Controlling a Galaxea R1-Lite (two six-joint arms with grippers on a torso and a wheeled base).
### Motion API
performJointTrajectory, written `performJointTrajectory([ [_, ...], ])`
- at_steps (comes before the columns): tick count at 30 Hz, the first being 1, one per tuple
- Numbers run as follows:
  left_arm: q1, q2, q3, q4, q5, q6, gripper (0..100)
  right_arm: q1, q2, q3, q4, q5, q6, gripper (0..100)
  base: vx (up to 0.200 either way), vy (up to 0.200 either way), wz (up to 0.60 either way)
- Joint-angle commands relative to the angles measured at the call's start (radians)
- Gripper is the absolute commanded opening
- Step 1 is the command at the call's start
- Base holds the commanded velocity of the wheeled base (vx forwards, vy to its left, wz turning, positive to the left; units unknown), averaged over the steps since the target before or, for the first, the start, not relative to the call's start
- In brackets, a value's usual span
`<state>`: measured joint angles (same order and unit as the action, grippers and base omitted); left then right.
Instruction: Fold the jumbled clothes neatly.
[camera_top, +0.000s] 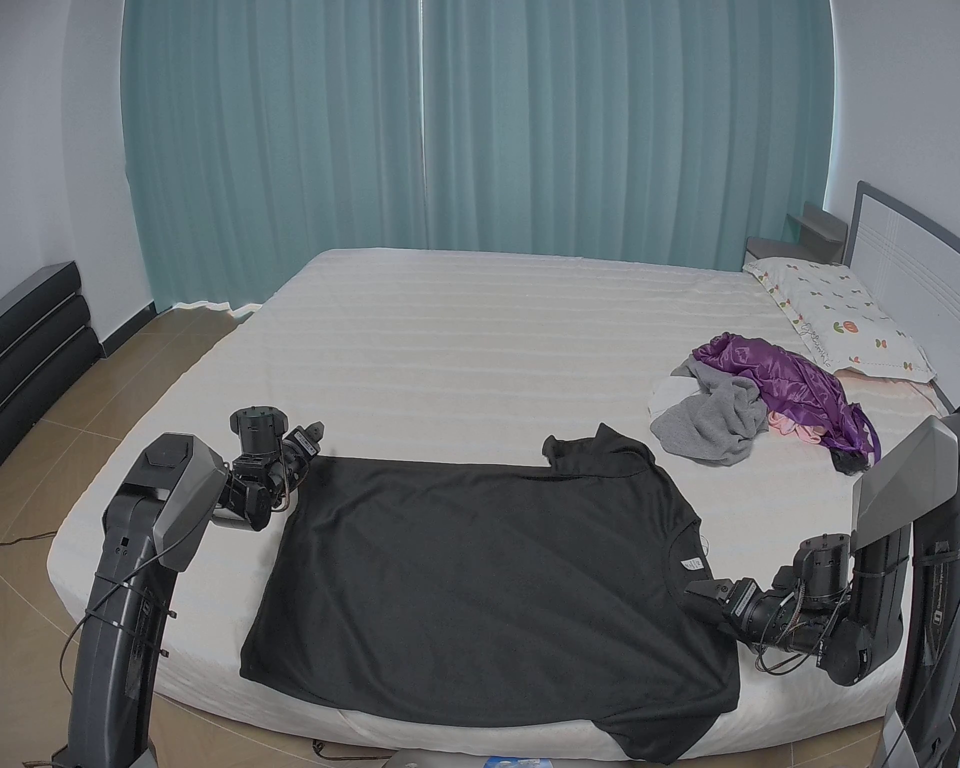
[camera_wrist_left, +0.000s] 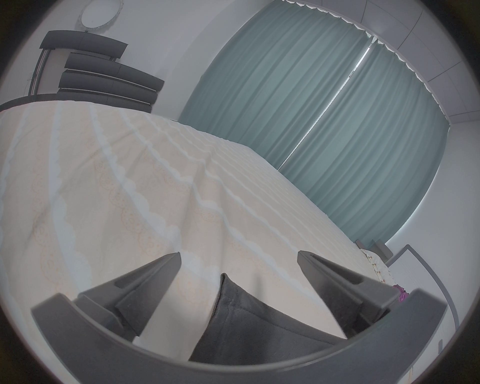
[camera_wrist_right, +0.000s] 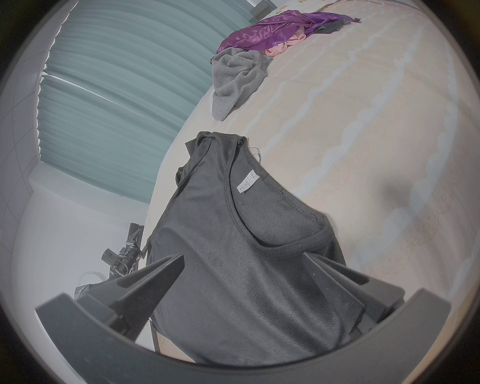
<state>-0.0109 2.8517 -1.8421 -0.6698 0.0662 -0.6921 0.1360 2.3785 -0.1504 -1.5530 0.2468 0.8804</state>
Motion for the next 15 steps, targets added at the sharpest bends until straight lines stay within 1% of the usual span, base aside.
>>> performJointTrajectory([
  [1, 0.002, -0.014, 0.021, -0.001, 0.001, -0.006, 100, 0.001, -0.001, 0.000, -0.015, 0.000, 0.000, 100, 0.000, 0.000, 0.00],
  [3, 0.005, -0.031, 0.047, -0.004, 0.001, -0.006, 100, 0.001, 0.001, 0.000, -0.015, 0.000, 0.000, 100, 0.000, 0.000, 0.00],
  [5, 0.017, -0.091, 0.142, -0.025, 0.001, -0.003, 100, 0.001, 0.001, 0.000, -0.015, 0.000, 0.000, 100, 0.000, 0.000, 0.00],
  [6, 0.017, -0.091, 0.142, -0.025, 0.001, -0.003, 100, 0.001, 0.001, 0.000, -0.015, 0.000, 0.000, 100, 0.000, 0.000, 0.00],
  [7, 0.029, -0.150, 0.228, -0.070, 0.000, -0.010, 100, 0.001, 0.001, 0.000, -0.015, 0.000, 0.000, 100, 0.000, 0.000, 0.00],
  [11, 0.038, -0.261, 0.440, -0.189, -0.002, -0.010, 100, 0.001, 0.001, 0.002, -0.015, 0.000, 0.002, 100, 0.000, 0.000, 0.00],
  [13, 0.038, -0.321, 0.528, -0.218, -0.006, -0.010, 100, 0.001, 0.001, 0.002, -0.015, 0.000, 0.000, 100, 0.000, 0.000, 0.00],
  [15, 0.037, -0.391, 0.613, -0.220, -0.011, -0.014, 100, 0.001, 0.001, 0.002, -0.015, 0.000, 0.000, 100, 0.000, 0.000, 0.00],
])
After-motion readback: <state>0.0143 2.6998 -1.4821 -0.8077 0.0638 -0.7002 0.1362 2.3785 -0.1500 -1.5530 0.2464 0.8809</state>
